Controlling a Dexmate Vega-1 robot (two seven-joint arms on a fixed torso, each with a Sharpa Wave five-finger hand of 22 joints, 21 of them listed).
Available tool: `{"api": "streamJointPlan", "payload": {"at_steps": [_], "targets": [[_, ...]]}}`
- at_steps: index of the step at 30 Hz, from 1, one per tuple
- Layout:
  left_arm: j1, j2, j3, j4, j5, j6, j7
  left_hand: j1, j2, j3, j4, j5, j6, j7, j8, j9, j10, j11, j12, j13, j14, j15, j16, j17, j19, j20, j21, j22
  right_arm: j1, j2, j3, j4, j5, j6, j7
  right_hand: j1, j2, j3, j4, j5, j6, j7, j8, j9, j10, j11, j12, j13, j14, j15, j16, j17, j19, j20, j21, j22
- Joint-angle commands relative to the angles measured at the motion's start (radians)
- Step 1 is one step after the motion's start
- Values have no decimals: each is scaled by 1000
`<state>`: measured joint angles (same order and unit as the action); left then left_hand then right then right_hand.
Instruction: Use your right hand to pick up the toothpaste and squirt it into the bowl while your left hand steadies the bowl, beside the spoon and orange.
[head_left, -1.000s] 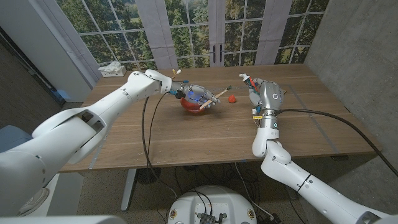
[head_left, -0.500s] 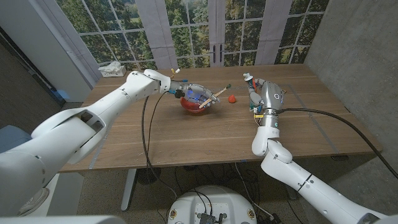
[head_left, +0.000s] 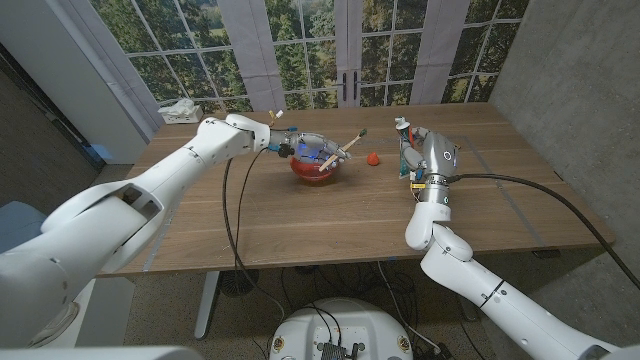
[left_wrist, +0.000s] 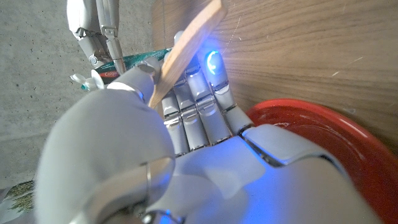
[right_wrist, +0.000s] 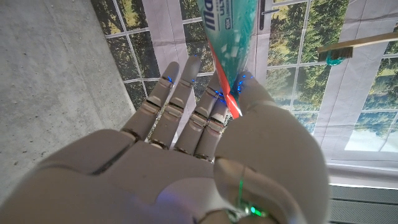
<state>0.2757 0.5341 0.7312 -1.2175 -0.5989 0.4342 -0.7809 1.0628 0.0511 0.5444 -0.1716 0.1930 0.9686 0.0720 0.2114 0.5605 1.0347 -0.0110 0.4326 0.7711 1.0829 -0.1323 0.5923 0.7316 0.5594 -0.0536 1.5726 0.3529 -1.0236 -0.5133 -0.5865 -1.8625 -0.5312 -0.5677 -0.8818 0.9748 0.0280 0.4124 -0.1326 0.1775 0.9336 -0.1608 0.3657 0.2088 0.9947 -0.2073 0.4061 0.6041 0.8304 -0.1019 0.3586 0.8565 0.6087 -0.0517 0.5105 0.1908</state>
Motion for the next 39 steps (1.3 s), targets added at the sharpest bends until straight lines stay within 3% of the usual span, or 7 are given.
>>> {"api": "streamJointPlan", "payload": {"at_steps": [1,14,31,39], "targets": [[55,39,-46,-94,-40,41,94,114,118,10,0,4,17,12,5,-1,179,-157,-6,-5,32,-97,-2,-2,-7,-93,4,0,-12,-1,18,-14,44,13,5,-6,-2,-2,2,-1,0,7,0,0,0,4,-6,1,-3,-113,-3,3,-2,-18,7,0],[116,99,-83,-245,-50,94,265,111,118,13,0,4,15,10,3,-5,179,-158,-17,-18,32,-97,-8,-7,-8,-93,4,-1,-28,-8,35,-44,76,-1,26,-9,1,-3,-2,-1,6,9,2,0,4,4,-7,3,-2,-113,-3,5,-3,-16,9,0],[178,148,-121,-351,-65,105,405,105,118,16,1,2,13,7,3,-11,179,-159,-31,-31,32,-96,-10,-7,-10,-94,4,-2,-38,-14,44,-79,106,-60,63,-13,4,-5,-5,-2,8,12,2,0,6,4,-10,6,-2,-112,-4,7,-3,-13,11,0],[193,165,-131,-385,-68,118,453,103,118,17,1,2,13,6,3,-13,181,-159,-32,-30,31,-96,-12,-9,-11,-94,4,-2,-33,-23,35,-110,112,-146,108,-20,4,-8,-5,-3,8,17,1,0,5,9,-12,9,-1,-109,-3,9,-4,-9,13,1]]}}
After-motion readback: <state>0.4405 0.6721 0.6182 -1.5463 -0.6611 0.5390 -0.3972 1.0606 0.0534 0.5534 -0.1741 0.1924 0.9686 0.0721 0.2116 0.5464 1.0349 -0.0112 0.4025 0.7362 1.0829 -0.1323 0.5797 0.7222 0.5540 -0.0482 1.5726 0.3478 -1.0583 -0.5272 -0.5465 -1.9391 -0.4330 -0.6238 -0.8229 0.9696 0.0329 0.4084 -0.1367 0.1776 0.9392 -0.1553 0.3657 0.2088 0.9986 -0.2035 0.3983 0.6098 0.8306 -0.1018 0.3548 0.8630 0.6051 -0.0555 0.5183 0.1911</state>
